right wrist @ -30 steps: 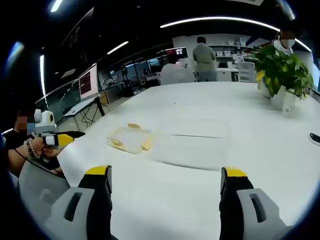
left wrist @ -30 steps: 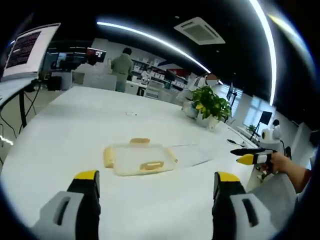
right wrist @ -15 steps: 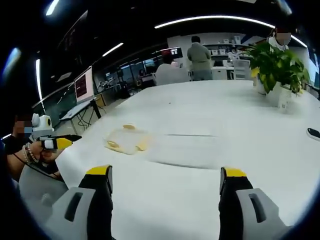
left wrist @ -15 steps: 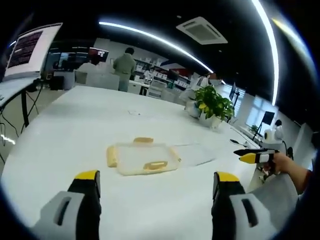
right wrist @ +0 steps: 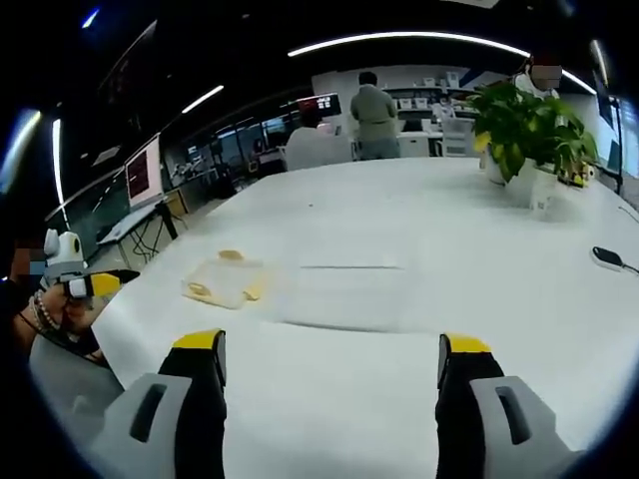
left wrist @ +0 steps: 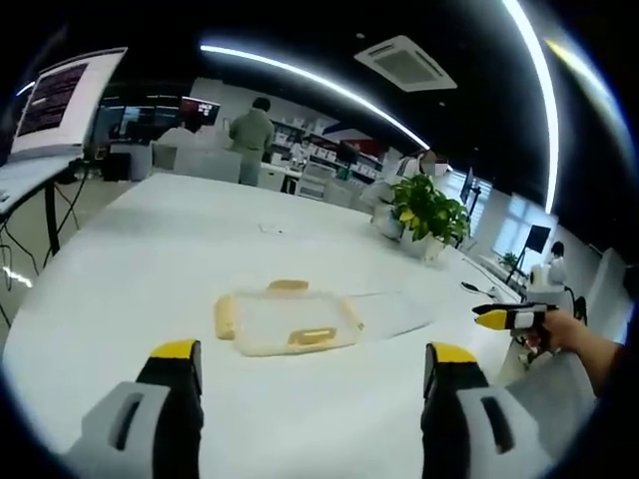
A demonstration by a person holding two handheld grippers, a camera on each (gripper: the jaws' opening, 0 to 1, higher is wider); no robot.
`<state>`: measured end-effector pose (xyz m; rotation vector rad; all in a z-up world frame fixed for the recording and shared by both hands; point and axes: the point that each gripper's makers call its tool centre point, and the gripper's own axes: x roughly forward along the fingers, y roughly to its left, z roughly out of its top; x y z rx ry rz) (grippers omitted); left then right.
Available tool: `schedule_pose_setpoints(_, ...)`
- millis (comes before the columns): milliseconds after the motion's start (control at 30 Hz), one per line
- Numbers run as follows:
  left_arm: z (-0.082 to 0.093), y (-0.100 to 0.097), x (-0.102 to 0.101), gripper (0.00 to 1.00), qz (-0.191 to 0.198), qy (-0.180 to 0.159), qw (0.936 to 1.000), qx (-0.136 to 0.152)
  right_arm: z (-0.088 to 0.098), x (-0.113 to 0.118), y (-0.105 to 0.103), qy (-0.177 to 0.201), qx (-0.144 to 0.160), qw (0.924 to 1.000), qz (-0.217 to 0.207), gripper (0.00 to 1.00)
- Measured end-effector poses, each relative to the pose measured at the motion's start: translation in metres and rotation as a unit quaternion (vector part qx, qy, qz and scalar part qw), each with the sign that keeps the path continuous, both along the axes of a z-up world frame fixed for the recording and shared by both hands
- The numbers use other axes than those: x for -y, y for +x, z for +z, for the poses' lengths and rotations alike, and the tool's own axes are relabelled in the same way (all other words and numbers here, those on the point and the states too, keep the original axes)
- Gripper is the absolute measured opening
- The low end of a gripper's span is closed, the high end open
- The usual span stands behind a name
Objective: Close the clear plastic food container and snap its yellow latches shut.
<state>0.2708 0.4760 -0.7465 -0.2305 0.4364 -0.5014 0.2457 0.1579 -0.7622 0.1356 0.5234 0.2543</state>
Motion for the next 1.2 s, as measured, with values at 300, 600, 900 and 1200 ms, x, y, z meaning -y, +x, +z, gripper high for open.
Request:
schedule_pose_setpoints(300,0.006,-0.012,0.028,0.89,-0.057,0.011,0.9982,0.010,0.002,0.018,-0.001,-0.048,0.006,0.9984,-0.029,0.85)
schedule_pose_setpoints(600,0.005,-0.011,0.035,0.90,-0.076,0.019,0.9968,0.011,-0.002,0.019,-0.006,-0.055,-0.005,0.9977,-0.039,0.85)
schedule_pose_setpoints(900,0.001,-0.008,0.021,0.89,-0.054,0.025,0.9982,0.004,-0.003,0.000,-0.005,-0.023,-0.010,0.9997,-0.004,0.85)
schedule_pose_setpoints(1200,0.008,-0.010,0.015,0.90,-0.058,0.033,0.9978,-0.001,0.010,-0.010,-0.004,-0.021,0.014,0.9995,0.020,0.79)
